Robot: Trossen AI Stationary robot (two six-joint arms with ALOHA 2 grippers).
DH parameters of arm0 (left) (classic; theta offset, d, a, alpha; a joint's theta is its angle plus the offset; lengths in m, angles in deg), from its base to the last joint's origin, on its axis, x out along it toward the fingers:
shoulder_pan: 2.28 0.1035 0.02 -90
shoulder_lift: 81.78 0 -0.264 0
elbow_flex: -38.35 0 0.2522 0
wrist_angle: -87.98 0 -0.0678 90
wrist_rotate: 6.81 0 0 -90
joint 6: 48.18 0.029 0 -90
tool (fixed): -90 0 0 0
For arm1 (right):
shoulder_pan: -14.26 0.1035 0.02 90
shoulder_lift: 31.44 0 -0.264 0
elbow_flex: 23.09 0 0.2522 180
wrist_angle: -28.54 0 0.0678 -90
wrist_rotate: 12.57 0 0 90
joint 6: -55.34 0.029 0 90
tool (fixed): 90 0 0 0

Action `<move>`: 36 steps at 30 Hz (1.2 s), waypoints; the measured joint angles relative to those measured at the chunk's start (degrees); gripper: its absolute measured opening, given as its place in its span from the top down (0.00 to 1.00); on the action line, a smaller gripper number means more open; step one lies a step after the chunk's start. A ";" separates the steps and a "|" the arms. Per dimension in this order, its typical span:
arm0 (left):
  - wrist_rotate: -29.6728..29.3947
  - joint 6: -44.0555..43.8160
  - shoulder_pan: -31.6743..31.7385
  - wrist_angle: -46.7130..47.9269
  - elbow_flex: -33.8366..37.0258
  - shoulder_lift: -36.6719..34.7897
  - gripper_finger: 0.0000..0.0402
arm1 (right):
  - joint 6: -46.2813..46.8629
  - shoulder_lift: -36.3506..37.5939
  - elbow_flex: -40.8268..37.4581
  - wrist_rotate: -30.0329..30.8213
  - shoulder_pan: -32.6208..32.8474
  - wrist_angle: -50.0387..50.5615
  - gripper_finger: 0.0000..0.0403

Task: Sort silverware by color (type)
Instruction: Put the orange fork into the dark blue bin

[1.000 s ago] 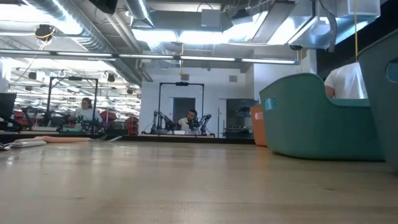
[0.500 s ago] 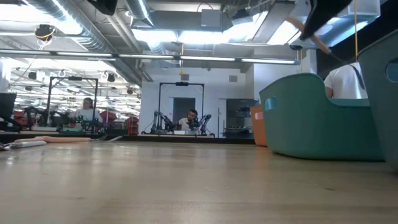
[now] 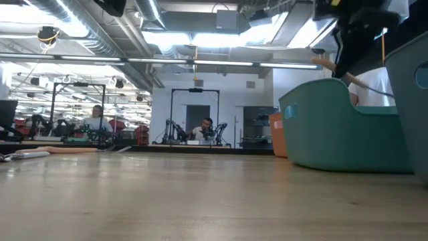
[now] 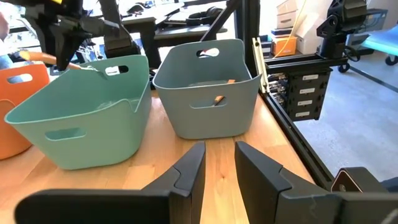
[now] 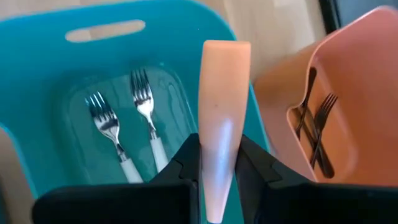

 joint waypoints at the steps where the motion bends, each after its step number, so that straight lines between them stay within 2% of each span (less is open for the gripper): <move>1: 0.00 0.00 0.00 0.00 0.00 0.00 0.80 | 0.00 0.00 -0.54 -0.36 -0.26 -0.30 0.89; 9: 0.00 0.01 0.00 0.00 0.00 0.00 0.80 | -0.37 -0.02 -3.59 -0.81 -1.25 -2.61 0.89; 36: 0.00 0.02 0.00 0.00 0.00 0.00 0.80 | -1.05 -0.02 -3.59 -1.73 -1.21 -2.91 0.89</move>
